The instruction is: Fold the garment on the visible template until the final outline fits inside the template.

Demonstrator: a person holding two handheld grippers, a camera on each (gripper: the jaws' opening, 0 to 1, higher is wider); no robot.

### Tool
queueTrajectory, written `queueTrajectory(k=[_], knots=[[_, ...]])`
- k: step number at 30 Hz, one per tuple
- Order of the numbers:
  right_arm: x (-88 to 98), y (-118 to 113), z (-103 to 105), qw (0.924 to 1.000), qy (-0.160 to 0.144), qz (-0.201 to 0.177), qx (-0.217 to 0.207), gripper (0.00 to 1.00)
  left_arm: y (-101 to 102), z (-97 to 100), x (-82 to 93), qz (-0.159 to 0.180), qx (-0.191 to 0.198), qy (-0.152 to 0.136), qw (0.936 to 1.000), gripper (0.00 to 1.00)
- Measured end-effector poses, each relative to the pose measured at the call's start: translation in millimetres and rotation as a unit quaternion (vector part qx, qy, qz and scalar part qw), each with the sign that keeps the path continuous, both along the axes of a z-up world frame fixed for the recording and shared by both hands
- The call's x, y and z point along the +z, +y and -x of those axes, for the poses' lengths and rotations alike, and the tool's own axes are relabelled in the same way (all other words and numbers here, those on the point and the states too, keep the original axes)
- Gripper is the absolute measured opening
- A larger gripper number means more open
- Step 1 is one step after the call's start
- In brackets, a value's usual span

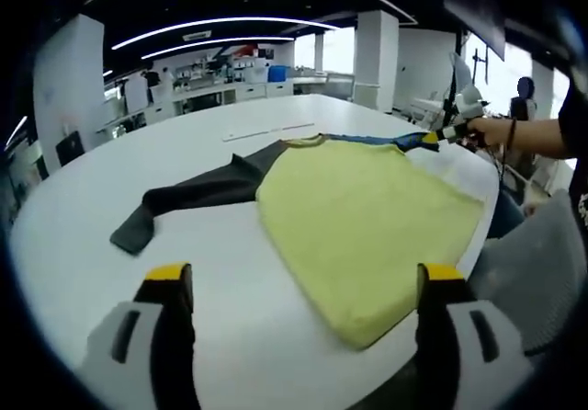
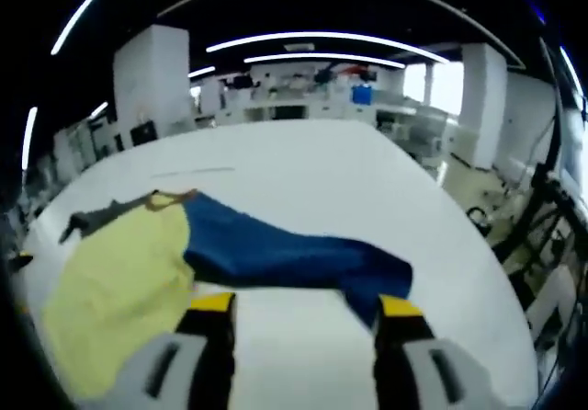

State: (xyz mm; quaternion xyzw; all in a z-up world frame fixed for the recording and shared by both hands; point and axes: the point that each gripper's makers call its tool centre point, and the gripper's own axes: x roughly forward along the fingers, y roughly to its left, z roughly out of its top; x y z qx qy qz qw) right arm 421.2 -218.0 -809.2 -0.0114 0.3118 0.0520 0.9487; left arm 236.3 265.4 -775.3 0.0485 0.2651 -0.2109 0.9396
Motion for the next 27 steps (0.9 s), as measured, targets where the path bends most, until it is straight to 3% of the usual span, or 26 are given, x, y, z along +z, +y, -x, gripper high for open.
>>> queueTrajectory(k=[6, 11, 19, 27], knots=[[-9.5, -21, 2, 0.9995, 0.008, 0.003, -0.032, 0.51, 1, 0.4, 0.9, -0.002, 0.004, 0.001, 1.0, 0.98], [-17.0, -37, 2, 0.9974, 0.012, 0.004, -0.071, 0.38, 0, 1.5, 1.8, -0.006, 0.005, 0.003, 1.0, 0.96], [-29.4, -46, 4, 0.9931, 0.027, 0.006, -0.114, 0.21, 2, 2.6, -0.6, -0.009, 0.01, 0.01, 0.9999, 0.93], [-35.1, -53, 4, 0.9917, 0.027, 0.019, -0.124, 0.09, 3, 3.4, -1.4, -0.012, 0.014, 0.017, 0.9997, 0.91]])
